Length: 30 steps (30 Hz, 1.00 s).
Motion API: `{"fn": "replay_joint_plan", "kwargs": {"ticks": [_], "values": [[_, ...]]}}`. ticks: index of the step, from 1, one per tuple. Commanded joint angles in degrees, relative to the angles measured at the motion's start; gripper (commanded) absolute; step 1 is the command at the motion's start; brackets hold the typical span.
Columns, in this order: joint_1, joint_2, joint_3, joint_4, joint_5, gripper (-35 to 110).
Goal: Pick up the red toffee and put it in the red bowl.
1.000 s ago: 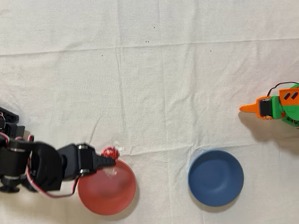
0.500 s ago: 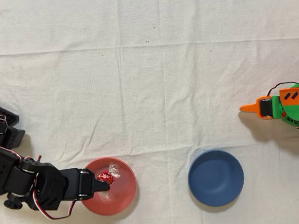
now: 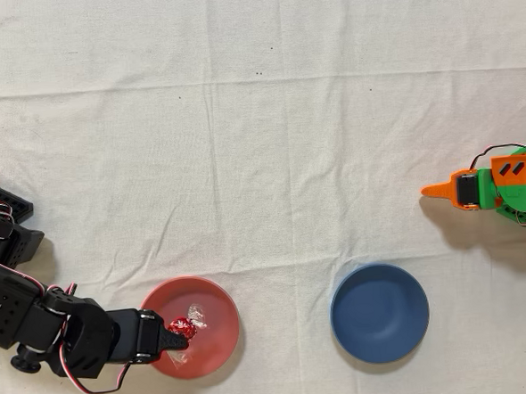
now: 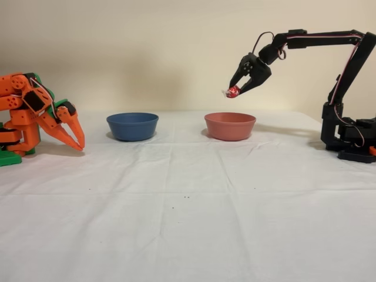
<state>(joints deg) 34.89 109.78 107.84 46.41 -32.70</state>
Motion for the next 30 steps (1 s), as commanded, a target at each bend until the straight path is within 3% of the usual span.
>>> {"fn": "replay_joint_plan", "kwargs": {"ticks": [1,7,17,30], "values": [[1.14,2.11,0.26,-1.58,-0.62,3],[1.85,1.76,1.93,-3.60,-1.41,5],[2.99,1.76,1.49,-2.55,-0.97,26],[3.08,3.25,2.11,-1.76,-0.62,28]]}}
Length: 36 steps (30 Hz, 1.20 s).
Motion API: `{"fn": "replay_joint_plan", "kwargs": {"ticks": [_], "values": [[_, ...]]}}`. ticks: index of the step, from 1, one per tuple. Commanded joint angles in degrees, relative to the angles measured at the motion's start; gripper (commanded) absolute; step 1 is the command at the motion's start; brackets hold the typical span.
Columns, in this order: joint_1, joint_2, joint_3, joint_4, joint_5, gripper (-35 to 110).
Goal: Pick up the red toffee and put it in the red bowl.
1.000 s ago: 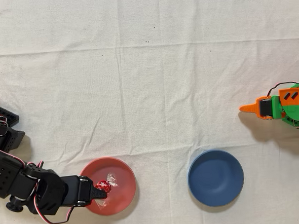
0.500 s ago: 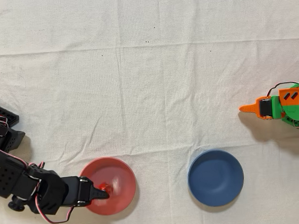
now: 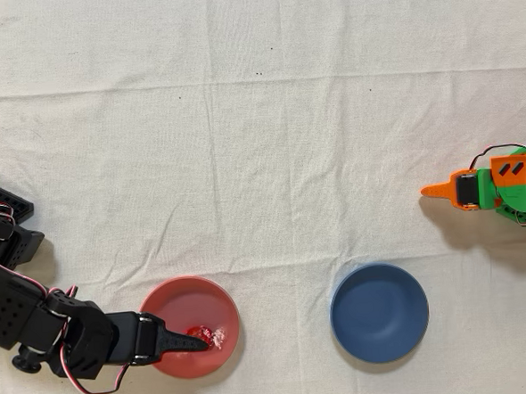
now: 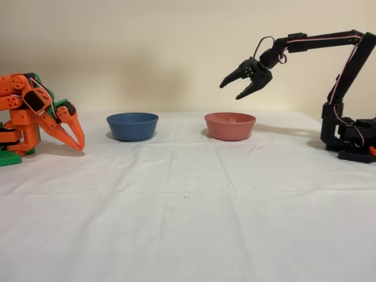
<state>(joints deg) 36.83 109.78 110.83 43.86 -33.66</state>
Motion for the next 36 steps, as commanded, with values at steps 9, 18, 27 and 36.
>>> {"fn": "replay_joint_plan", "kwargs": {"ticks": [9,18,27,36], "values": [[1.14,3.43,-0.88,0.79,0.09,28],[0.62,4.04,-1.58,3.78,2.72,28],[-10.90,10.90,-0.35,8.35,14.15,24],[-23.12,26.46,15.29,1.14,22.50,12]]}}
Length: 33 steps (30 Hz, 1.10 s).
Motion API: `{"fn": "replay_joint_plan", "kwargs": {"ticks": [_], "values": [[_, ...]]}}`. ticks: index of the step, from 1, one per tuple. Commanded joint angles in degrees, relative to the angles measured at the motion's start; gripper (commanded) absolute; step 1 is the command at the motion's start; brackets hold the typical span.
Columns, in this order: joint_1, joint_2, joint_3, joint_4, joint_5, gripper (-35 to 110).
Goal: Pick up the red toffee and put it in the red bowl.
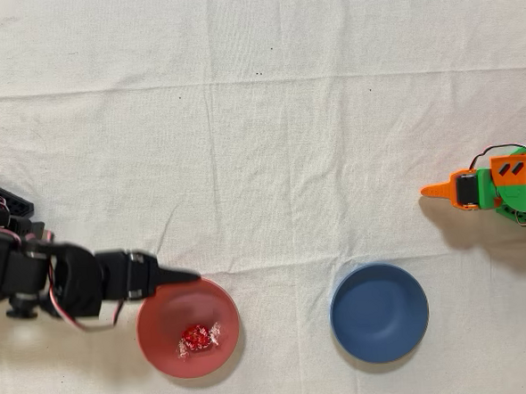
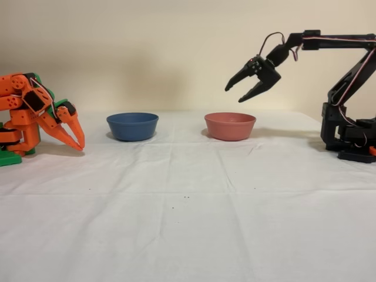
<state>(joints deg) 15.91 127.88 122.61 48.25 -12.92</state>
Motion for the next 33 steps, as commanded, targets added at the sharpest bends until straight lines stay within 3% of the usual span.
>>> {"fn": "replay_joint_plan", "kwargs": {"ticks": [1,4,13,25,33], "values": [[-3.43,9.93,4.92,-3.96,2.02,9],[-7.47,13.54,8.09,-5.10,2.20,1],[-14.85,23.47,16.35,-11.51,5.54,1],[-15.73,43.68,35.07,-13.18,10.90,0],[-16.00,50.62,42.63,-14.50,8.00,1]]}}
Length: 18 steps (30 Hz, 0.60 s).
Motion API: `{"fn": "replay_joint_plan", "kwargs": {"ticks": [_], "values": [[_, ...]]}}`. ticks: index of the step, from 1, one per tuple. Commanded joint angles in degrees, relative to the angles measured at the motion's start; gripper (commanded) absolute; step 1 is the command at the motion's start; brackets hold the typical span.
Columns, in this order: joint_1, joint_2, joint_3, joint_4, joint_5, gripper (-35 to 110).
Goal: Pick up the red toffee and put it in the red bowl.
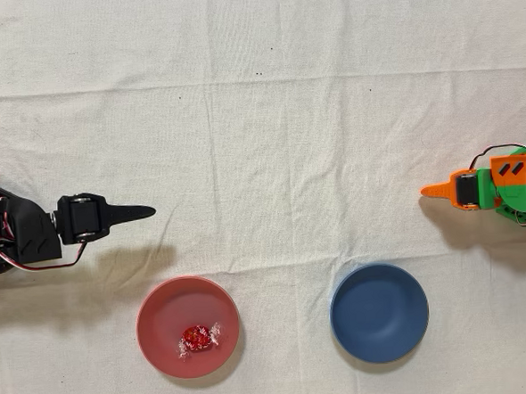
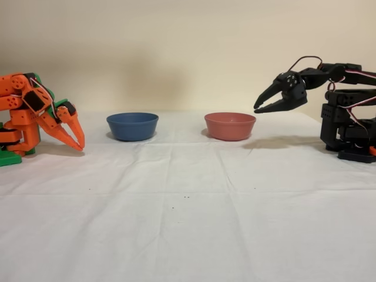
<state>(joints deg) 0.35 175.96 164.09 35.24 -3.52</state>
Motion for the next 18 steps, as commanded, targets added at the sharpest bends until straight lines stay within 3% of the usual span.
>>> {"fn": "replay_joint_plan", "kwargs": {"ticks": [1,9,18], "values": [[-0.44,3.69,2.90,-2.81,-1.05,1],[0.53,8.26,11.43,-5.19,0.70,1],[0.53,8.26,11.43,5.19,9.40,1]]}}
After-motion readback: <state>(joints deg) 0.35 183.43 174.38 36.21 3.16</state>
